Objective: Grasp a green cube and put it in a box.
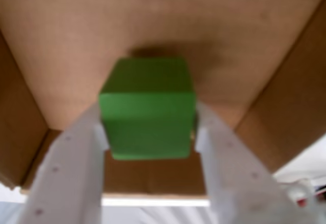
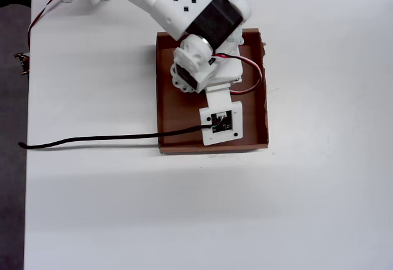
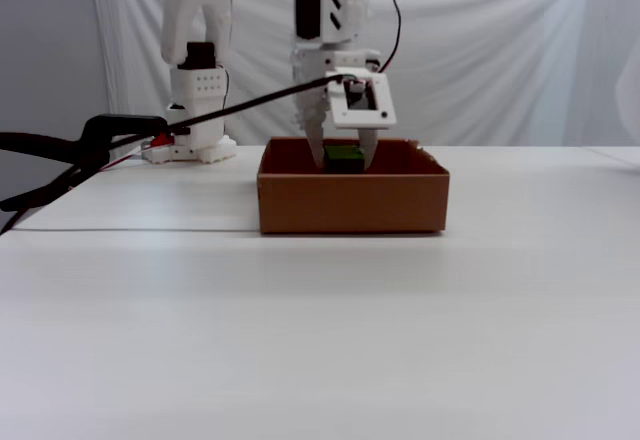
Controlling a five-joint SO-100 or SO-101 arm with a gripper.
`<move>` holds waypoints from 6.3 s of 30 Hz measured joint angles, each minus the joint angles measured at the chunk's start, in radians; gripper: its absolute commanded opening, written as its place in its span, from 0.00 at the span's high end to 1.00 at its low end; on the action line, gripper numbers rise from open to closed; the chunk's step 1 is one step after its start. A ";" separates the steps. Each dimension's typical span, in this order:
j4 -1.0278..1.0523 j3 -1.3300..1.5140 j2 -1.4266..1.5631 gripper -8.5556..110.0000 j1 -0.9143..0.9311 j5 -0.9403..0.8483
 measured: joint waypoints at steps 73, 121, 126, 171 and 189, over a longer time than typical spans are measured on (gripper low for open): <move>0.023 1.489 1.815 0.73 0.807 0.000; 0.087 1.525 1.951 0.73 0.900 -0.002; 0.087 1.525 1.951 0.73 0.900 -0.002; 0.089 1.525 1.951 0.73 0.900 -0.002; 0.089 1.525 1.951 0.73 0.900 -0.002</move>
